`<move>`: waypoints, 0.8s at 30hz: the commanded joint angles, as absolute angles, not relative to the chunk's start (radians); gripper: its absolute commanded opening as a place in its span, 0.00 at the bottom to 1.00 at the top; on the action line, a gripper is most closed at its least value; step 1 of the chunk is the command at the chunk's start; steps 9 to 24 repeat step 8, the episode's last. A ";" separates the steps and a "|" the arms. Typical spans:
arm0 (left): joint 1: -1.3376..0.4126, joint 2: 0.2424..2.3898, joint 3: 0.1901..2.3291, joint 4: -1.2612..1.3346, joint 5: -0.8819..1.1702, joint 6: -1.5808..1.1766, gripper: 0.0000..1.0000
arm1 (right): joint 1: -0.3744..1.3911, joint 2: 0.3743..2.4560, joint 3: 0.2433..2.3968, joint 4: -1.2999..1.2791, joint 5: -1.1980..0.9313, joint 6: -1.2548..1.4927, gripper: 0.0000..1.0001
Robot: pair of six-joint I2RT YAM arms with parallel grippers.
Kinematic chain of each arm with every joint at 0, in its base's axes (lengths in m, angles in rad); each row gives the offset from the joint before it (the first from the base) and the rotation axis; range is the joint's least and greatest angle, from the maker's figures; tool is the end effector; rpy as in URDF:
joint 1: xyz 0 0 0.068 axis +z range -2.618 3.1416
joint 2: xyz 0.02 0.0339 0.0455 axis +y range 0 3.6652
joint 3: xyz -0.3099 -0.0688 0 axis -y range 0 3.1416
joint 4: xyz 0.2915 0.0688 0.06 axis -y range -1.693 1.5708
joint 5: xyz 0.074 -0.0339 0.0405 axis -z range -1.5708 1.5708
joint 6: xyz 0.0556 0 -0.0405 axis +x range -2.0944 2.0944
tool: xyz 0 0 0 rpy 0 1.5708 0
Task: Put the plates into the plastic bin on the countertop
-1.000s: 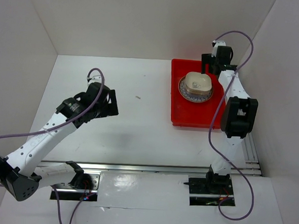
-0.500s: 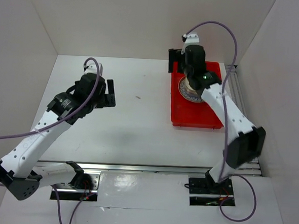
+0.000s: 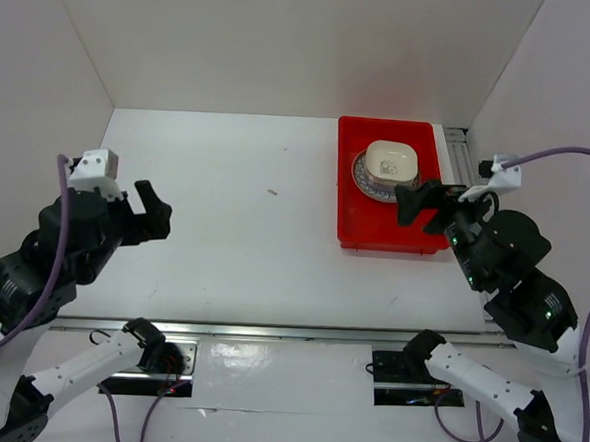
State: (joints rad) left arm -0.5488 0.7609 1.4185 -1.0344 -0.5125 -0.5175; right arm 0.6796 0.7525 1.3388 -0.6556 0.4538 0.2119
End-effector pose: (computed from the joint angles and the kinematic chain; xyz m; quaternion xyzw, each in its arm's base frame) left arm 0.1025 -0.0307 0.5078 -0.1299 0.8022 -0.0959 0.5749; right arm 0.1142 0.0609 0.5280 -0.0158 0.7286 0.1382 0.6707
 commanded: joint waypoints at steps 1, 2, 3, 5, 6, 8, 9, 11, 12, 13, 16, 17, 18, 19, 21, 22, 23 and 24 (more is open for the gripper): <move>-0.554 0.729 1.448 -1.095 -0.525 -0.520 1.00 | 0.698 0.736 1.307 -0.795 0.535 0.264 1.00; -0.554 0.715 1.457 -1.106 -0.516 -0.520 1.00 | 0.698 0.736 1.307 -0.795 0.549 0.264 1.00; -0.554 0.715 1.468 -1.106 -0.503 -0.532 1.00 | 0.709 0.724 1.298 -0.795 0.549 0.264 1.00; -0.554 0.706 1.468 -1.121 -0.503 -0.532 1.00 | 0.721 0.710 1.287 -0.795 0.570 0.274 1.00; -0.554 0.706 1.468 -1.133 -0.503 -0.532 1.00 | 0.721 0.700 1.287 -0.795 0.580 0.284 1.00; -0.554 0.706 1.479 -1.144 -0.503 -0.532 1.00 | 0.730 0.690 1.276 -0.795 0.601 0.284 1.00; -0.554 0.706 1.479 -1.144 -0.503 -0.532 1.00 | 0.730 0.690 1.276 -0.795 0.601 0.284 1.00; -0.554 0.706 1.479 -1.144 -0.503 -0.532 1.00 | 0.730 0.690 1.276 -0.795 0.601 0.284 1.00; -0.554 0.706 1.479 -1.144 -0.503 -0.532 1.00 | 0.730 0.690 1.276 -0.795 0.601 0.284 1.00; -0.554 0.706 1.479 -1.144 -0.503 -0.532 1.00 | 0.730 0.690 1.276 -0.795 0.601 0.284 1.00; -0.554 0.706 1.479 -1.144 -0.503 -0.532 1.00 | 0.730 0.690 1.276 -0.795 0.601 0.284 1.00; -0.554 0.706 1.479 -1.144 -0.503 -0.532 1.00 | 0.730 0.690 1.276 -0.795 0.601 0.284 1.00; -0.554 0.706 1.479 -1.144 -0.503 -0.532 1.00 | 0.730 0.690 1.276 -0.795 0.601 0.284 1.00; -0.554 0.706 1.479 -1.144 -0.503 -0.532 1.00 | 0.730 0.690 1.276 -0.795 0.601 0.284 1.00; -0.554 0.706 1.479 -1.144 -0.503 -0.532 1.00 | 0.730 0.690 1.276 -0.795 0.601 0.284 1.00; -0.554 0.706 1.479 -1.144 -0.503 -0.532 1.00 | 0.730 0.690 1.276 -0.795 0.601 0.284 1.00; -0.554 0.706 1.479 -1.144 -0.503 -0.532 1.00 | 0.730 0.690 1.276 -0.795 0.601 0.284 1.00; -0.554 0.706 1.479 -1.144 -0.503 -0.532 1.00 | 0.730 0.690 1.276 -0.795 0.601 0.284 1.00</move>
